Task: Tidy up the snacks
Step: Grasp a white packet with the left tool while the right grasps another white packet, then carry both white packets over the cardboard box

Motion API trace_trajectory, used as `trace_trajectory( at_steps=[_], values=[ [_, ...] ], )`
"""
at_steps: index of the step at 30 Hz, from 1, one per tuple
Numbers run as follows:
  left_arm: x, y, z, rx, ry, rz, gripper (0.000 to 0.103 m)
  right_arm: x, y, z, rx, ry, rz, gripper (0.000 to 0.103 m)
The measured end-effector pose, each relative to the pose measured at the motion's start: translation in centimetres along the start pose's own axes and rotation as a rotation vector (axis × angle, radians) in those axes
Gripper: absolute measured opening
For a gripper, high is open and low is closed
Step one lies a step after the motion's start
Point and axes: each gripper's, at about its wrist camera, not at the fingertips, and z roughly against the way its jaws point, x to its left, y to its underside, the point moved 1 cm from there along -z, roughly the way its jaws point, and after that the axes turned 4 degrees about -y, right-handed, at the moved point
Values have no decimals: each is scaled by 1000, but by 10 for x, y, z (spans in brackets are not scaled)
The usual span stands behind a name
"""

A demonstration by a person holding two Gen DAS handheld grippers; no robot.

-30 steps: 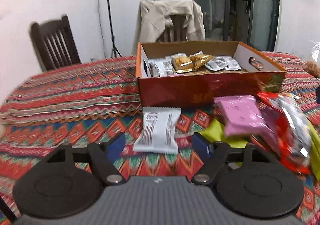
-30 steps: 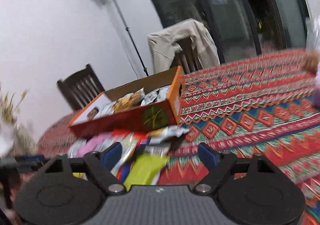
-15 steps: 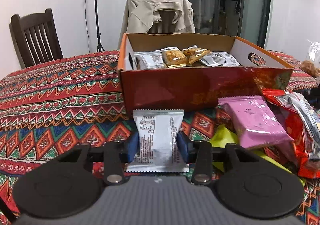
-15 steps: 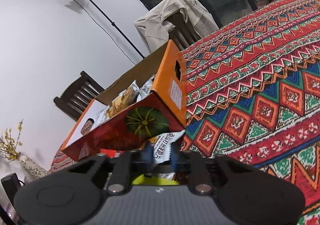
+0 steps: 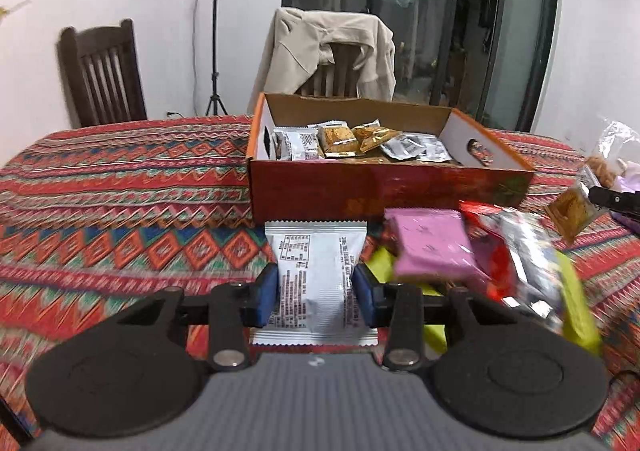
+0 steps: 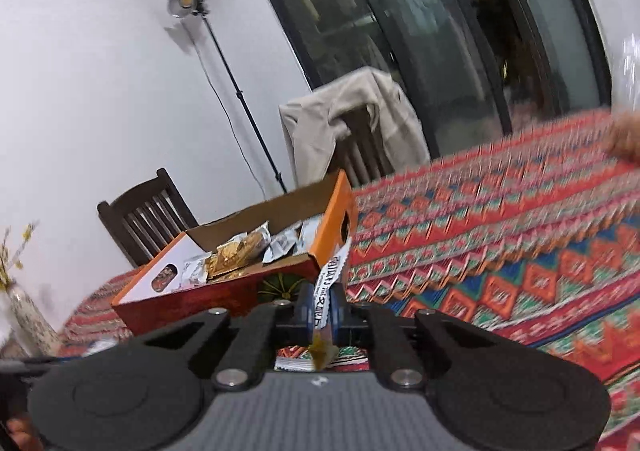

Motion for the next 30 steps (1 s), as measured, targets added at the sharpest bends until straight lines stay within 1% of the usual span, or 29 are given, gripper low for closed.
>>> trace_trajectory(
  at_steps=[2,5,7,10,12,13,14,15,16,17,18,19,20,22,24,26,27,28,30],
  values=[
    [-4,12,27,-17,-9,-4,41,13,3,17,-9,11,58,5],
    [-7,31,62,-24,-4,21,41,34,16,54,-19,23,156,5],
    [-11,45,83,-27,-3,34,41,42,25,77,-11,15,166,5],
    [-17,65,107,-28,5,51,41,61,44,111,18,-8,190,5],
    [-21,76,118,-21,21,59,41,74,56,126,39,-38,220,5],
    [-23,80,122,-16,26,58,41,79,62,131,49,-53,243,6],
    [-25,83,125,-13,25,57,41,83,68,135,45,-50,271,10],
    [-26,87,127,-13,21,51,41,83,69,135,50,-27,275,14],
    [-27,89,130,-15,16,49,41,77,67,132,77,-1,232,21],
    [-28,92,132,-17,11,53,41,70,63,124,112,8,176,31],
    [-27,94,133,-18,11,60,41,61,60,116,142,0,126,39],
    [-27,96,133,-15,10,69,41,53,58,106,149,4,95,56],
    [-26,97,132,-10,7,78,41,49,59,97,154,33,95,63],
    [-25,98,133,-10,-1,83,41,49,62,76,197,106,122,63],
    [-24,100,134,-10,-6,87,41,49,66,55,231,138,129,61],
    [-23,101,136,-13,-7,89,41,49,69,37,260,200,155,58],
    [-24,103,138,-14,-7,87,41,49,70,32,264,223,163,57],
    [-24,103,138,-14,-6,83,41,48,71,29,273,236,168,54],
    [-25,105,139,-13,-8,71,41,48,73,30,278,254,192,52]
  ],
)
